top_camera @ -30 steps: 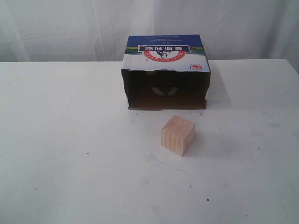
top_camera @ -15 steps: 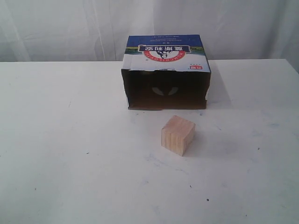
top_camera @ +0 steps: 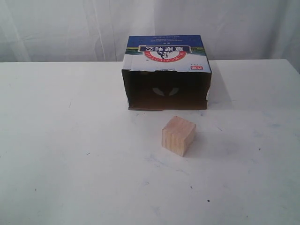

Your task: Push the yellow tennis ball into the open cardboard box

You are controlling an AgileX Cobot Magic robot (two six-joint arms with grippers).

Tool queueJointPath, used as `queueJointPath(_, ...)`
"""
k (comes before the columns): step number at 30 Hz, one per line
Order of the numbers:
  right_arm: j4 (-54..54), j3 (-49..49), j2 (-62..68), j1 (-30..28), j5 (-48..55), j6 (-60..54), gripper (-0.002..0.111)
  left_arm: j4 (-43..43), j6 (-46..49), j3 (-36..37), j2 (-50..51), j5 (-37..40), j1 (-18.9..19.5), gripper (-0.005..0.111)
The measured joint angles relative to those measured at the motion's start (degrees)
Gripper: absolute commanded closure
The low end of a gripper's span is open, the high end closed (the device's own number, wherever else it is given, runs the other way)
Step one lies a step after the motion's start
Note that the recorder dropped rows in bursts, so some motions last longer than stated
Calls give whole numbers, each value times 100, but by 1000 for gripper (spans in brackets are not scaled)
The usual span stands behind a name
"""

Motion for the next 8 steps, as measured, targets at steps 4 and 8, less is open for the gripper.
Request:
queueJointPath(4, 0, 0, 0, 0, 0, 0, 108, 0, 0, 0, 0, 0, -75, 107)
queueJointPath(8, 0, 0, 0, 0, 0, 0, 108, 0, 0, 0, 0, 0, -75, 107)
